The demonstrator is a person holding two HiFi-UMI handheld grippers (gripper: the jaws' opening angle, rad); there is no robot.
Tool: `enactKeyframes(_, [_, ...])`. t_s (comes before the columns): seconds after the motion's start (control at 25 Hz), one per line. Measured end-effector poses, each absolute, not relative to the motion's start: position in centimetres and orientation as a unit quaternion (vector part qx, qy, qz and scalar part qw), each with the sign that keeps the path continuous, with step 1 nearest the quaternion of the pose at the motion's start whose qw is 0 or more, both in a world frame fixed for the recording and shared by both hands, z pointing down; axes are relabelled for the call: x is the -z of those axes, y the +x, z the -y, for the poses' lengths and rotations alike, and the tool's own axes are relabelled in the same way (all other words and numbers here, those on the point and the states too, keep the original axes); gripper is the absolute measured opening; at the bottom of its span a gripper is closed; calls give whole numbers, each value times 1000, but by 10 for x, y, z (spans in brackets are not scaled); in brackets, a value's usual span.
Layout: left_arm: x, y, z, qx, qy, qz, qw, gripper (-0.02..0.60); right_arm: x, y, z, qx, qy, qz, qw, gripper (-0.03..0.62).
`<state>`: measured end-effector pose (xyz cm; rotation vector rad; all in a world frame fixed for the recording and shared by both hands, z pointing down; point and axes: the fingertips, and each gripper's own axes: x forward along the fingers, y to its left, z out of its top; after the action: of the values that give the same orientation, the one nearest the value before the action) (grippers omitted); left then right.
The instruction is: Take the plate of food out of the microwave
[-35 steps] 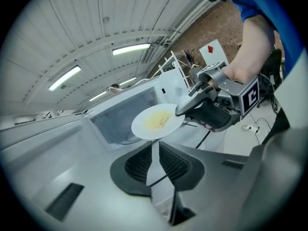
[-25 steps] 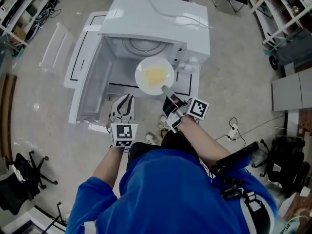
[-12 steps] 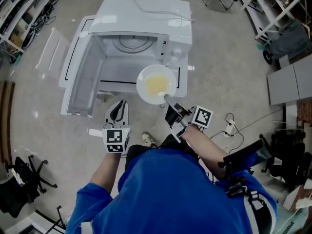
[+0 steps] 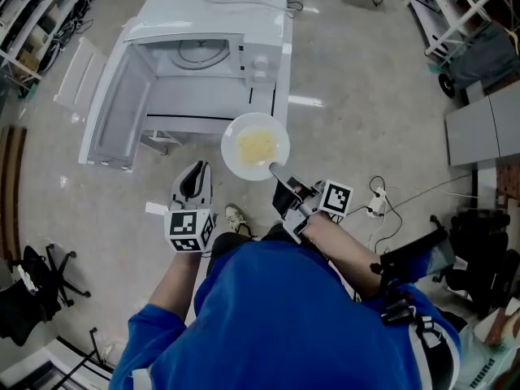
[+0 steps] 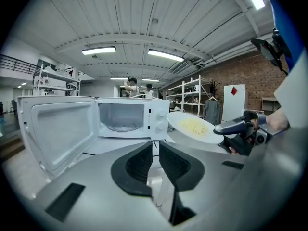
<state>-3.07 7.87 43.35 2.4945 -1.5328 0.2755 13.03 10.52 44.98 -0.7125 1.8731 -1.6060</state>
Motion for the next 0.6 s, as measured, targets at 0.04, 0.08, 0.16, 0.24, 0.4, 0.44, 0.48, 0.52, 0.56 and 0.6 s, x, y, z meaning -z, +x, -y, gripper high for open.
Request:
enactKeyframes(0.04, [-433,-25,-86,-92,843,519,102,49,-449,136,-112,600,-264,-700,283,18])
enactKeyframes(0.08, [-432,-20,-93,-90,843,520,104,49,-449,141,-119,601,-263,-700,284,18])
enactKeyframes(0.16, [-431,-12,-106,-87,842,522,108,49,-449,151,-133,602,-261,-698,285,18])
enactKeyframes(0.24, [-429,-6,-117,-81,839,525,114,49,-450,158,-143,604,-262,-697,284,18])
enactKeyframes(0.4, [-425,0,-136,-72,840,525,120,49,-447,164,-159,605,-261,-696,286,18])
enactKeyframes(0.44, [-424,1,-140,-70,841,522,120,49,-446,164,-163,604,-262,-696,286,20])
enactKeyframes(0.48, [-423,1,-142,-67,843,520,120,49,-447,164,-165,603,-263,-697,286,20])
enactKeyframes(0.52, [-422,1,-144,-62,845,518,120,49,-446,163,-167,601,-264,-698,285,20])
enactKeyframes(0.56, [-420,0,-145,-58,847,514,119,49,-445,161,-168,599,-264,-700,285,20])
enactKeyframes(0.6, [-417,0,-147,-55,850,510,119,48,-442,161,-171,596,-265,-702,286,21])
